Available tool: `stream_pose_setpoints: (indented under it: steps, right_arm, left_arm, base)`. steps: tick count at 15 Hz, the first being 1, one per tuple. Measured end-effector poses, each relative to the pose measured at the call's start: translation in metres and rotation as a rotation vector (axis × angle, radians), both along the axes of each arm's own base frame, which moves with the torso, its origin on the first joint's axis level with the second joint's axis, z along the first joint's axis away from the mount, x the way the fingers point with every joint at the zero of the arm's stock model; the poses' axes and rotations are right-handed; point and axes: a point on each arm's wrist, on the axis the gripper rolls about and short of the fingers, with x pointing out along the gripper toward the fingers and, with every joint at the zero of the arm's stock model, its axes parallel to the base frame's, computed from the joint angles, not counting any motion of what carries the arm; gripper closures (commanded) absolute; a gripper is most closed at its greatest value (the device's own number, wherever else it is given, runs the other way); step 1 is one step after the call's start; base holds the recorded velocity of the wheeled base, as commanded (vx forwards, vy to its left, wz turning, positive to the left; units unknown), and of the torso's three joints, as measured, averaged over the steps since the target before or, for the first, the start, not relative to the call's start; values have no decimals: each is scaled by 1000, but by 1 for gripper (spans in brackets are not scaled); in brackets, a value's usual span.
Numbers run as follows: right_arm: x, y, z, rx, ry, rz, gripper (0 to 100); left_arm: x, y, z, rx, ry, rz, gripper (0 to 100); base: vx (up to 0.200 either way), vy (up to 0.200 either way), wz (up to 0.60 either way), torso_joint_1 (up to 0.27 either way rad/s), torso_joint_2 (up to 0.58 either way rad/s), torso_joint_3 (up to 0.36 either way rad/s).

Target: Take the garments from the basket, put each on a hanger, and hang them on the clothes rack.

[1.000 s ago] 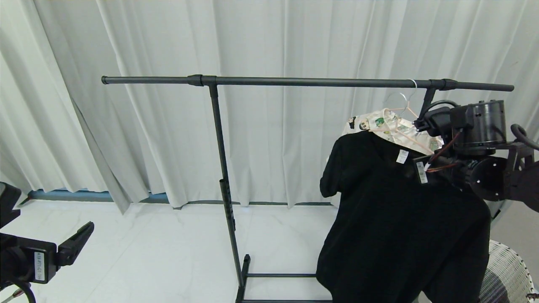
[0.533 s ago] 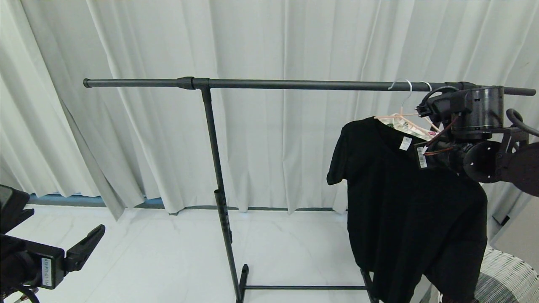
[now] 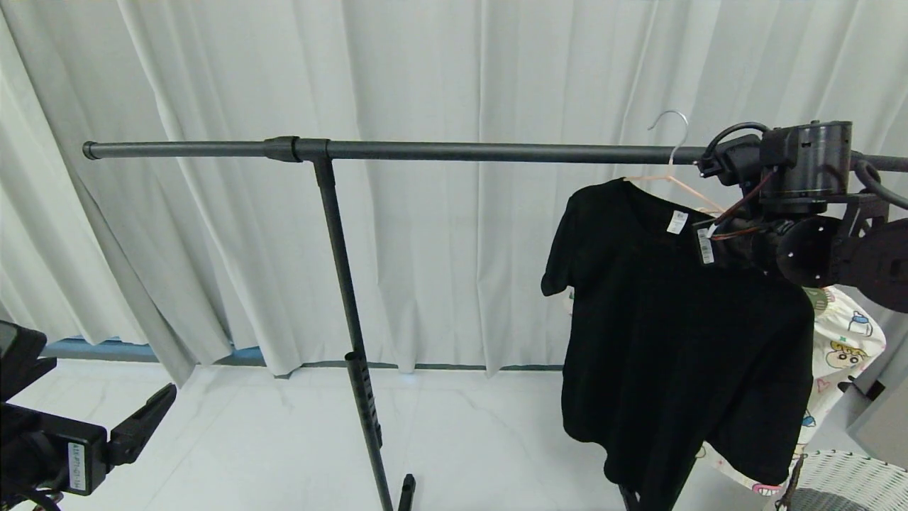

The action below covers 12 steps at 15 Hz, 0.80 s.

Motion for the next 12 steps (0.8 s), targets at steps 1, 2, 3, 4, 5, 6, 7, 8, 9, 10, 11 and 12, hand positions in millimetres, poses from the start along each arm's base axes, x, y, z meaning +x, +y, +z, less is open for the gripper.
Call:
stream_pose_setpoints:
  steps: [1, 2, 3, 4, 5, 6, 7, 8, 9, 10, 11, 12]
  right_arm:
    - [3, 1, -1, -1, 2, 0, 100]
    - [7, 3, -1, -1, 2, 0, 100]
    - [12, 5, -3, -2, 4, -1, 100]
    - [17, 8, -7, -5, 11, -1, 100]
    - [23, 11, -11, -10, 21, -1, 100]
    - [30, 13, -15, -13, 28, -1, 100]
    - [36, 16, -19, -16, 35, -2, 100]
    - [42, 18, -25, -21, 45, -4, 100]
    - [48, 20, -28, -22, 47, -5, 100]
    - [52, 22, -31, -24, 51, -6, 100]
    - [55, 23, -34, -27, 58, -6, 100]
    - [56, 25, -37, -29, 63, -3, 100]
  left_arm:
    - [0, 0, -1, 0, 5, 1, 0]
    - [0, 0, -1, 0, 4, 1, 0]
    - [-1, 0, -1, -1, 1, 2, 0]
    - [-1, 0, -1, -1, 0, 1, 0]
    - [-1, 0, -1, -2, -1, 2, 0]
    - [-1, 0, -1, -2, -1, 2, 0]
    - [-1, 0, 0, -2, -2, 2, 0]
    - [-1, 0, 0, -2, -6, 2, 0]
    - [-2, 0, 1, -2, -10, 3, 0]
    - [-3, 0, 1, -3, -16, 4, 0]
    - [-5, 0, 1, -5, -19, 4, 0]
    - [-6, 0, 0, -5, -22, 5, 0]
  base:
    - [0, 0, 0, 0, 0, 0]
    - [0, 0, 0, 0, 0, 0]
    - [0, 0, 0, 0, 0, 0]
    - [0, 0, 0, 0, 0, 0]
    - [0, 0, 0, 0, 0, 0]
    - [0, 0, 0, 0, 0, 0]
    - [0, 0, 0, 0, 0, 0]
    - [0, 0, 0, 0, 0, 0]
    - [0, 0, 0, 0, 0, 0]
    - [0, 0, 0, 0, 0, 0]
    - [0, 0, 0, 0, 0, 0]
    - [0, 0, 0, 0, 0, 0]
